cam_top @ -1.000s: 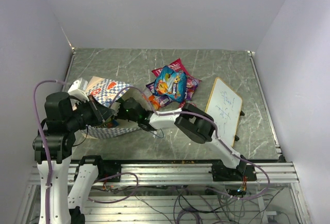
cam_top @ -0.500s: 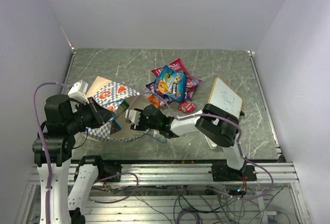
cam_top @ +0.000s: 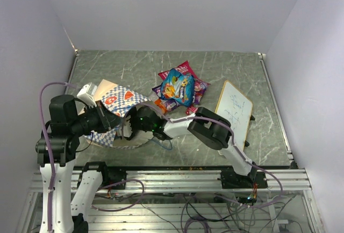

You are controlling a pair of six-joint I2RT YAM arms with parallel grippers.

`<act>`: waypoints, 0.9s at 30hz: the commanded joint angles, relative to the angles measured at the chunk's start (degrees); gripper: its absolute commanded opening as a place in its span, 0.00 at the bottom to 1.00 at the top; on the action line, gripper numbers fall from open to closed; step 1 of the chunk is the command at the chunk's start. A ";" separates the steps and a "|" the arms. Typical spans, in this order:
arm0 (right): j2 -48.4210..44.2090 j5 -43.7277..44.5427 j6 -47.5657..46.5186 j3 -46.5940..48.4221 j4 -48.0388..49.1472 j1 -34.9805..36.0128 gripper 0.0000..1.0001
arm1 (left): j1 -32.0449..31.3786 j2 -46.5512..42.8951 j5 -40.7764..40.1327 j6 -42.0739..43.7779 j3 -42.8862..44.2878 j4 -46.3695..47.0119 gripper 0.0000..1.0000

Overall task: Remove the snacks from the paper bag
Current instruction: Take out the snack from the paper bag.

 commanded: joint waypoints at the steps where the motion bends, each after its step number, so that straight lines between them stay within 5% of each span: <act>1: 6.47 -0.95 -10.05 5.31 -2.93 1.07 0.74 | -0.19 0.98 3.73 1.98 1.98 -1.52 0.07; 8: 15.05 7.27 -14.65 15.96 1.85 1.28 0.65 | -0.15 2.18 3.92 3.59 3.45 -3.93 0.07; 14: 16.93 7.40 -16.56 20.43 2.86 0.53 0.32 | -0.25 2.29 1.66 3.86 5.09 -6.37 0.07; 24: 8.46 5.87 -14.07 14.85 5.71 0.54 0.01 | -0.21 1.28 -9.31 1.51 7.80 -7.27 0.07; 27: 3.53 4.64 -11.07 10.55 6.52 0.65 0.00 | -0.13 1.02 -13.25 0.20 8.55 -6.07 0.07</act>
